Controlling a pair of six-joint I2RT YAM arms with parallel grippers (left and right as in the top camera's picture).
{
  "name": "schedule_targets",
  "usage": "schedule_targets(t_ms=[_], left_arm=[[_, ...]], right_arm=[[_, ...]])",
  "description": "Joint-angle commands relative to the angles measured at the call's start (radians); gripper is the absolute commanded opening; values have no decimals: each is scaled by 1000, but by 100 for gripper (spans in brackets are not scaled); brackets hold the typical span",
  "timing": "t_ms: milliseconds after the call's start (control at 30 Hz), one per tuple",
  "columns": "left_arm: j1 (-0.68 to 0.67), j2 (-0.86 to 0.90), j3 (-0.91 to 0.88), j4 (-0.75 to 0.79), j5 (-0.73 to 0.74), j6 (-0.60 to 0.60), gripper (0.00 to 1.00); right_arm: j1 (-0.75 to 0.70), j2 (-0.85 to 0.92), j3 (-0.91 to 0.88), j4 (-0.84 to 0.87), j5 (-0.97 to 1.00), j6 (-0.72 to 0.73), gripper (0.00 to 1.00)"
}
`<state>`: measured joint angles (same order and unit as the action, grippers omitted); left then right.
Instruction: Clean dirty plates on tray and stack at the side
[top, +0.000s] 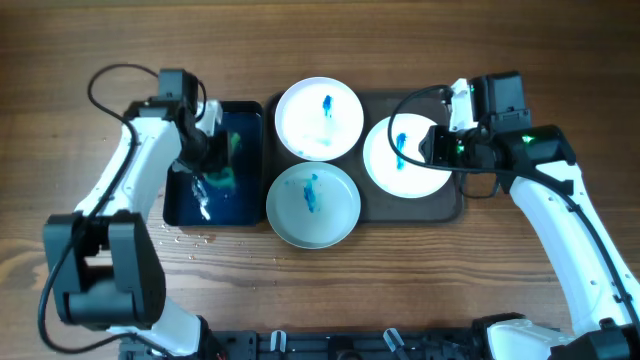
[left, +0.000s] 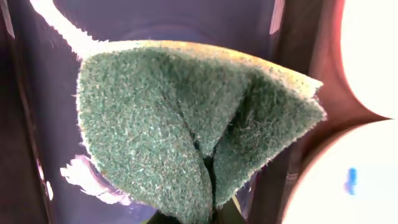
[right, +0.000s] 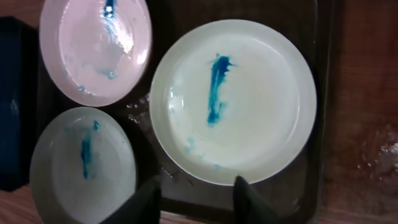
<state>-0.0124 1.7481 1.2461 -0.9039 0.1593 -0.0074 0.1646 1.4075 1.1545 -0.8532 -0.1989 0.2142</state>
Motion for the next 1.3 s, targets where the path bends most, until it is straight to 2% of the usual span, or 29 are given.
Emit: schedule_targets(t_ms=[0,200,433,500,633,767,933,1033,1133,1167,1267], left_arm=[[-8,-62,106,-44,98,-36,4],[-102,-63,205,-51,185,-111,4],[-294,-63,206,93,181,-304,4],[-331,-59,206,129,181,-324,4],[-385,-24,206,177,180,-388,4],[-424,15,206,222,181,-405,4],[-451,20,206,262,180,-405,4],[-451,34,206,269,180,-405,4],[-456,63,206,289,182,-405,4],[-462,74,206,300,181,-405,4],[-479,85,206,310,181,-404,4]], right_arm=[[-5,35,17,-24,88,53,45],[-72,191,17,-34,31,66,46],[-129,394,17,1,26,39,46],[-136,419,17,12,26,23,46],[-140,438,17,43,64,29,38],[-140,449,17,91,107,50,34],[-140,489,17,112,124,50,34],[-140,518,17,134,108,47,27],[-140,534,16,132,40,47,7],[-140,534,16,122,-5,47,4],[-140,534,16,69,-76,39,4]])
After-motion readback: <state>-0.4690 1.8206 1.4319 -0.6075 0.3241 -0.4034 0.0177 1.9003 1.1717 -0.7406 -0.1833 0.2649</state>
